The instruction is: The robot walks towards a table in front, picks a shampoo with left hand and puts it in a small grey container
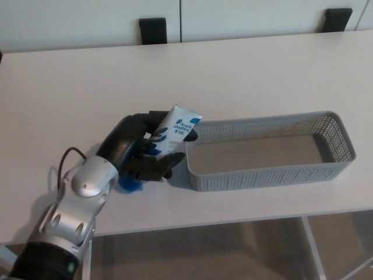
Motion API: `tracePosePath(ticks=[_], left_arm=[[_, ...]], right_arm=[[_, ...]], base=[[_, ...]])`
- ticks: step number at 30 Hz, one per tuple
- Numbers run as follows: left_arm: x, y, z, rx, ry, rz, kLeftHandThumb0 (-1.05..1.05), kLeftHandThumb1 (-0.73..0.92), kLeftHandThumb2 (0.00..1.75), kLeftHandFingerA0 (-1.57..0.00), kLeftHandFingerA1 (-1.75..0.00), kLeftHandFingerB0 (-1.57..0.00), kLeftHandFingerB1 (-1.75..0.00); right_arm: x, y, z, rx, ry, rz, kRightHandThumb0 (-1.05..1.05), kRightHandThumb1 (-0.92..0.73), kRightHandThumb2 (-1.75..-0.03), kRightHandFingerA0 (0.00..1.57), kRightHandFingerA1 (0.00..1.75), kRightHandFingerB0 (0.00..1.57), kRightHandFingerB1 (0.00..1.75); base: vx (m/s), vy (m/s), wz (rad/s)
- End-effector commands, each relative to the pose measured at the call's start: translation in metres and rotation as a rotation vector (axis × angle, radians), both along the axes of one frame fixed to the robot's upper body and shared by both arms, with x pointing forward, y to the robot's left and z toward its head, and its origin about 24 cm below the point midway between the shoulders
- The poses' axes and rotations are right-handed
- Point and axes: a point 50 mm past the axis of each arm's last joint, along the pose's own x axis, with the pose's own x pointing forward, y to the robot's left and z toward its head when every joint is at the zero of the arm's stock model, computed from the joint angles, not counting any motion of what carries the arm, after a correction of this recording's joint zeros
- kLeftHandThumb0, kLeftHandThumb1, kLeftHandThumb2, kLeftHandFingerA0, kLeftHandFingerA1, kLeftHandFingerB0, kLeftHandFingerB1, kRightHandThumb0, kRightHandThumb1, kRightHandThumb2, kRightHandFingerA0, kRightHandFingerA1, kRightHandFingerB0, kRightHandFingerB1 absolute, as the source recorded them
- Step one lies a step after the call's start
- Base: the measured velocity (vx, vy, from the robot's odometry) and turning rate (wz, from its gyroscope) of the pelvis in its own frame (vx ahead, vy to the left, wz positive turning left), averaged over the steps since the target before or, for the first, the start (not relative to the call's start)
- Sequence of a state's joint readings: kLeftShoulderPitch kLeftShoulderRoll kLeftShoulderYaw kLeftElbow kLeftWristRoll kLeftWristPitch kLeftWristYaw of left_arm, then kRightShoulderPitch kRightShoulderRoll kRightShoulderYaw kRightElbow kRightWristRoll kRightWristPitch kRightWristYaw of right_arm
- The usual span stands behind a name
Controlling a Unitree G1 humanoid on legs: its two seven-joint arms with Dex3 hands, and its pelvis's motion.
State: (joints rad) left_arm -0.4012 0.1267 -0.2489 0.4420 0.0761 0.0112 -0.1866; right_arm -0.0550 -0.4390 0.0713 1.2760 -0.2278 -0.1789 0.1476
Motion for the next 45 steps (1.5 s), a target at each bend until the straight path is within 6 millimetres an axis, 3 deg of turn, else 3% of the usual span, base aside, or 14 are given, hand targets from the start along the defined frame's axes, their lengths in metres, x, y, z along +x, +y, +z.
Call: tracePosePath(ticks=[1, 6, 13, 17, 21, 23, 27, 28, 29, 30, 31, 35, 38, 45], left_arm=[[-0.012, 0.027, -0.018, 0.104, 0.015, 0.088, -0.09, 0.81, 0.7, -1.0, -1.45, -0.71, -1.06], [-0.016, 0.04, -0.006, 0.081, -0.027, 0.099, -0.1, 0.8, 0.73, -1.01, -1.42, -0.74, -1.04], [-0.013, 0.029, 0.074, 0.033, -0.304, 0.085, -0.18, 0.77, 0.78, -1.09, -1.34, -0.81, -1.08], [-0.015, -0.004, 0.133, 0.036, -0.473, -0.019, -0.12, 0.78, 0.69, -0.97, -1.46, -0.77, -1.15], [-0.014, -0.028, 0.156, 0.12, -0.582, -0.108, -0.09, 0.8, 0.65, -0.75, -1.55, -0.73, -1.14], [-0.009, -0.047, 0.166, 0.177, -0.621, -0.17, -0.12, 0.81, 0.65, -0.86, -1.4, -0.76, -1.08], [0.001, -0.075, 0.17, 0.187, -0.556, -0.248, -0.22, 0.75, 0.72, -0.91, -1.45, -0.74, -1.26], [0.004, -0.084, 0.169, 0.199, -0.519, -0.265, -0.27, 0.75, 0.69, -0.87, -0.92, -0.78, -1.21], [0.006, -0.09, 0.168, 0.22, -0.494, -0.271, -0.27, 0.75, 0.69, -0.87, -0.92, -0.78, -1.21], [0.008, -0.098, 0.167, 0.207, -0.469, -0.305, -0.2, 0.75, 0.69, -0.88, -1.13, -0.86, -0.96], [0.01, -0.103, 0.164, 0.219, -0.456, -0.316, -0.17, 0.7, 0.77, -0.91, -1.26, -0.89, -0.99], [0.023, -0.131, 0.157, 0.231, -0.272, -0.322, -0.23, 0.72, 0.71, -0.98, -1.34, -0.8, -1.21], [0.033, -0.14, 0.152, 0.191, -0.163, -0.312, -0.2, 0.72, 0.73, -1.05, -1.38, -0.84, -1.17], [0.041, -0.134, 0.119, 0.176, -0.011, -0.287, -0.19, 0.69, 0.8, -1.12, -1.4, -0.83, -1.19]], right_arm=[[-0.002, -0.007, 0.003, -0.008, 0.02, -0.016, -0.23, -0.71, -0.61, 0.61, 0.45, 0.46, 0.38], [-0.005, -0.007, 0.002, -0.011, 0.034, 0.002, -0.21, -0.7, -0.61, 0.6, 0.45, 0.46, 0.39], [-0.005, -0.007, 0.003, -0.014, 0.039, 0.008, -0.23, -0.7, -0.6, 0.61, 0.45, 0.47, 0.39], [-0.005, -0.006, 0.002, -0.014, 0.036, 0.003, -0.22, -0.71, -0.61, 0.59, 0.44, 0.47, 0.39], [-0.006, -0.006, 0.001, -0.013, 0.035, -0.003, -0.21, -0.7, -0.6, 0.61, 0.45, 0.48, 0.39], [-0.006, -0.005, 0.001, -0.008, 0.034, 0.004, -0.23, -0.7, -0.6, 0.59, 0.44, 0.47, 0.39], [-0.003, -0.005, 0.002, -0.007, 0.029, 0.01, -0.22, -0.71, -0.61, 0.6, 0.45, 0.48, 0.39], [-0.003, -0.005, 0.002, -0.006, 0.029, 0.006, -0.22, -0.7, -0.6, 0.61, 0.45, 0.48, 0.39], [-0.003, -0.005, 0.002, -0.002, 0.029, -0.004, -0.22, -0.7, -0.6, 0.61, 0.45, 0.48, 0.39], [-0.003, -0.005, 0.002, -0.003, 0.029, 0.002, -0.23, -0.7, -0.6, 0.61, 0.45, 0.48, 0.39], [-0.004, -0.003, 0.0, -0.003, 0.033, 0.002, -0.23, -0.7, -0.6, 0.62, 0.45, 0.48, 0.39], [0.0, -0.001, 0.001, 0.0, 0.025, 0.014, -0.24, -0.71, -0.61, 0.6, 0.45, 0.47, 0.39], [0.012, 0.001, 0.003, 0.002, 0.003, 0.018, -0.24, -0.7, -0.61, 0.61, 0.45, 0.47, 0.39], [0.014, 0.002, 0.004, -0.036, -0.014, 0.062, -0.23, -0.68, -0.6, 0.61, 0.43, 0.47, 0.37]], base=[[0.0, 0.0, 0.0], [0.0, 0.0, 0.0], [0.0, 0.0, 0.03], [0.0, 0.0, 0.0], [0.0, 0.0, 0.0], [0.0, 0.0, 0.0], [0.0, 0.0, 0.0], [0.0, 0.0, 0.0], [0.0, 0.0, 0.0], [0.0, 0.0, 0.0], [0.0, 0.0, 0.0], [0.0, 0.0, 0.0], [0.0, 0.0, 0.0], [0.0, 0.0, 0.0]])
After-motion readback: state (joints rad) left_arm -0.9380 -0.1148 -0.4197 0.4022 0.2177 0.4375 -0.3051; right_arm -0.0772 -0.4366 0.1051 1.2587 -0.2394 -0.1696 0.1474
